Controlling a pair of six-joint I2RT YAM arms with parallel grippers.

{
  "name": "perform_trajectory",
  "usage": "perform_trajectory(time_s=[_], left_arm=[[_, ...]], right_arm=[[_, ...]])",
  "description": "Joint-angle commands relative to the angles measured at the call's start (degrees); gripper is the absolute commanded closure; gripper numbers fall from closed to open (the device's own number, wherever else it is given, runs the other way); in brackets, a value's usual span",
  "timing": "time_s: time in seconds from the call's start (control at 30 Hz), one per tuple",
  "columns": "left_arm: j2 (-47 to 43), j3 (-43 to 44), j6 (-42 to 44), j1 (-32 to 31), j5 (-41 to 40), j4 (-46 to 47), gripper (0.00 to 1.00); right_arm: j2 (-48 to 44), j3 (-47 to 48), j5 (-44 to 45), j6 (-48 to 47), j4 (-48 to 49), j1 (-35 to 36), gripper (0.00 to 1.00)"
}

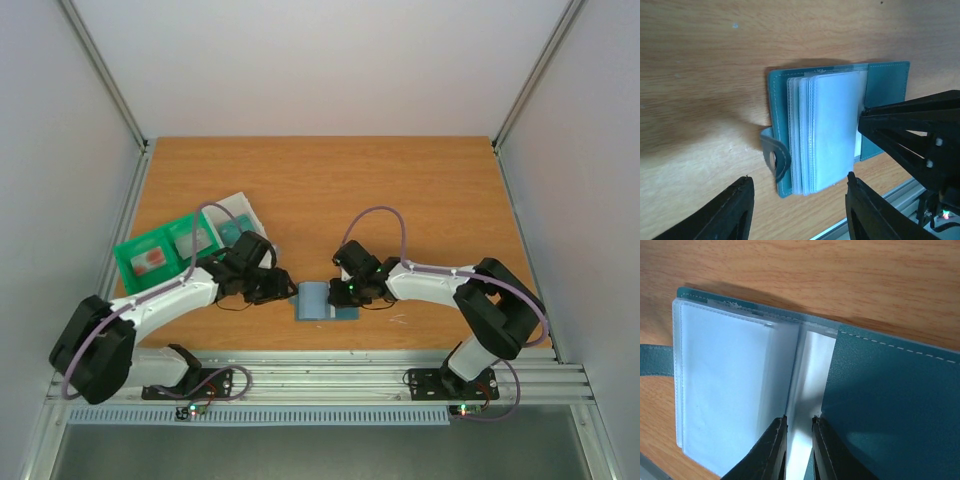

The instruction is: Take the credit cards out of the card holder

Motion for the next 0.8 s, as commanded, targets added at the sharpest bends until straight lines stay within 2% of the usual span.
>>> perform_trajectory(time_s=[0.0, 0.1, 0.37, 0.57, 0.77], left_arm=[[5.2, -1.8, 1.4, 0.3, 7.2, 10.4, 0.48], [9.2, -1.2, 2.1, 0.2, 8.8, 11.6, 0.48], [13.8, -0.5, 3.4, 0.3, 1.7, 6.9, 0.6], [15.9, -1.9, 3.4, 0.3, 1.9, 11.0, 0.64], [18.2, -1.5, 2.6, 0.2, 2.5, 13.4, 0.73]], right_arm=[[-0.7, -2.2, 0.1, 0.7, 1.6, -1.3, 0.85], [-1.3, -3.2, 0.4, 0.8, 2.2, -1.4, 0.85], [-2.0, -4.3, 0.7, 1.1, 2.5, -1.8, 0.85], [-2.1, -4.3, 0.7, 1.3, 2.6, -1.8, 0.85], [-2.2, -4.2, 0.9, 1.4, 2.2, -1.8, 0.85]])
